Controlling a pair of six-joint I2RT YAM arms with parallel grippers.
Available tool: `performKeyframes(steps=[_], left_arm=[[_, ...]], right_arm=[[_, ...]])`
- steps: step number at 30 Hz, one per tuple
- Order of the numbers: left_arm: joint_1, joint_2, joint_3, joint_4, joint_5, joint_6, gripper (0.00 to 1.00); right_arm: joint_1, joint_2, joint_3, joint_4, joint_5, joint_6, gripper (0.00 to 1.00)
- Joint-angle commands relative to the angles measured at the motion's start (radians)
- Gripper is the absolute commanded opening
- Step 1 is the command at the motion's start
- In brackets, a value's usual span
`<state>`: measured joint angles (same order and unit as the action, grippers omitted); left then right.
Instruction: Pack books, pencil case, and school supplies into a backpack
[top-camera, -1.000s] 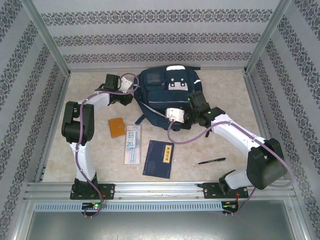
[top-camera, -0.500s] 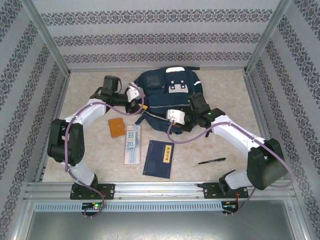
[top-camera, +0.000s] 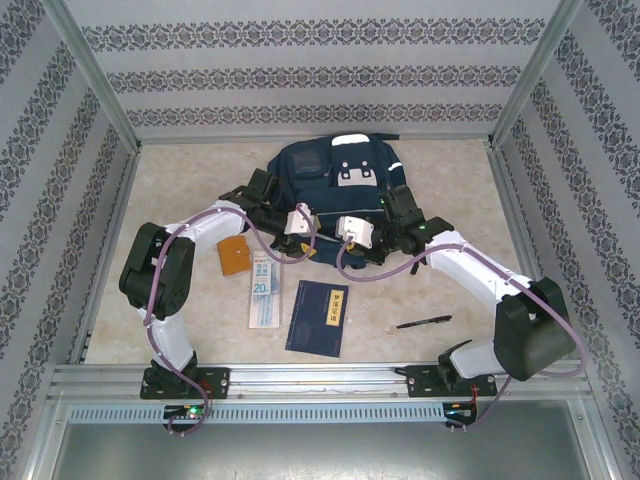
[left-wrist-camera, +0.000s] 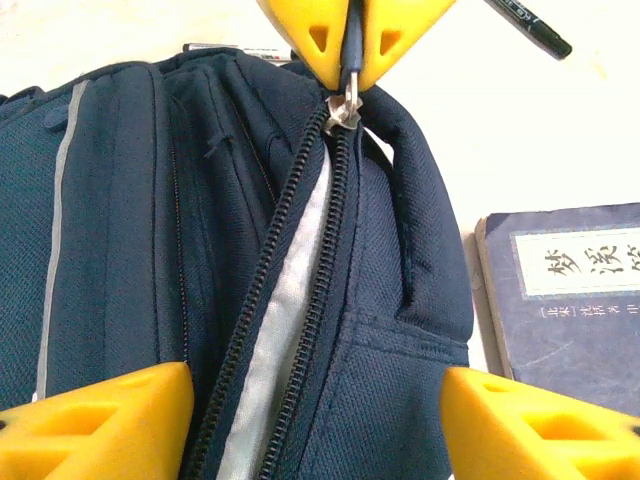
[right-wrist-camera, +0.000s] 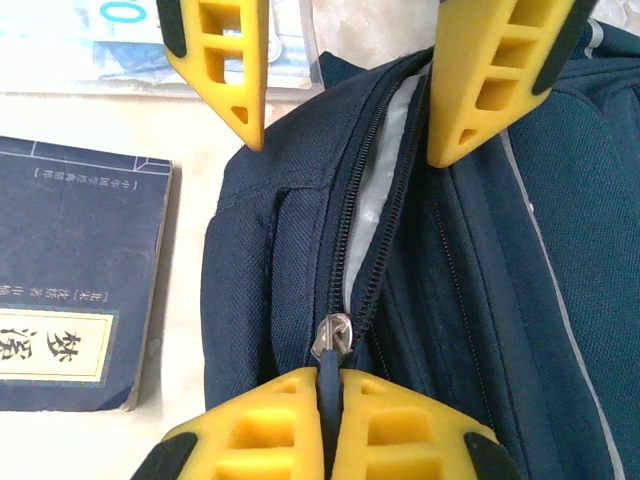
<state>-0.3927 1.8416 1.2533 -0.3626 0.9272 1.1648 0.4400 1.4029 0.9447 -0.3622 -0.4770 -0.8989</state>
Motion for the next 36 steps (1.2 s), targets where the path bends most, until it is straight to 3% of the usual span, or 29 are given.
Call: performKeyframes(steps=[1,3,7,11,18,22,26,28,30,36], left_arm=[[-0.043,0.020,0.022,-0.006,-0.076,0.079,0.51],[-0.055,0.019,0.019,0.024,-0.112,0.078,0.38],[-0.059,-0.004,-0.010,0.113,-0.098,0.033,0.01],[-0.059,-0.038,-0.058,0.231,-0.063,-0.025,0.00],[-0.059,-0.052,-0.068,0.222,-0.044,-0.015,0.00],[-0.058,-0.054,-0.069,0.209,-0.039,-0.020,0.00],[-0.059,-0.050,-0.067,0.212,-0.034,-0.048,0.00],[-0.058,-0.048,-0.070,0.219,-0.027,-0.053,0.00],[-0.059,-0.050,-0.073,0.233,-0.018,-0.065,0.00],[-0.059,-0.051,-0.071,0.231,-0.010,-0.065,0.00]], right_arm=[[-0.007,-0.042,0.002,0.023,-0.078,0.052,0.00],[-0.007,-0.044,0.005,0.013,-0.075,0.086,0.00],[-0.007,-0.042,0.004,-0.007,-0.064,0.255,0.02],[-0.007,-0.016,0.023,-0.091,-0.049,0.475,0.22],[-0.043,-0.090,0.005,-0.132,-0.059,0.842,0.42],[-0.094,-0.163,-0.018,-0.119,0.055,1.239,0.47],[-0.107,-0.181,-0.046,-0.150,0.035,1.699,0.41],[-0.082,-0.193,-0.089,-0.093,0.017,1.808,0.37],[-0.052,-0.195,-0.106,-0.056,0.028,1.791,0.38],[-0.028,-0.081,-0.069,-0.092,0.018,1.527,0.40]])
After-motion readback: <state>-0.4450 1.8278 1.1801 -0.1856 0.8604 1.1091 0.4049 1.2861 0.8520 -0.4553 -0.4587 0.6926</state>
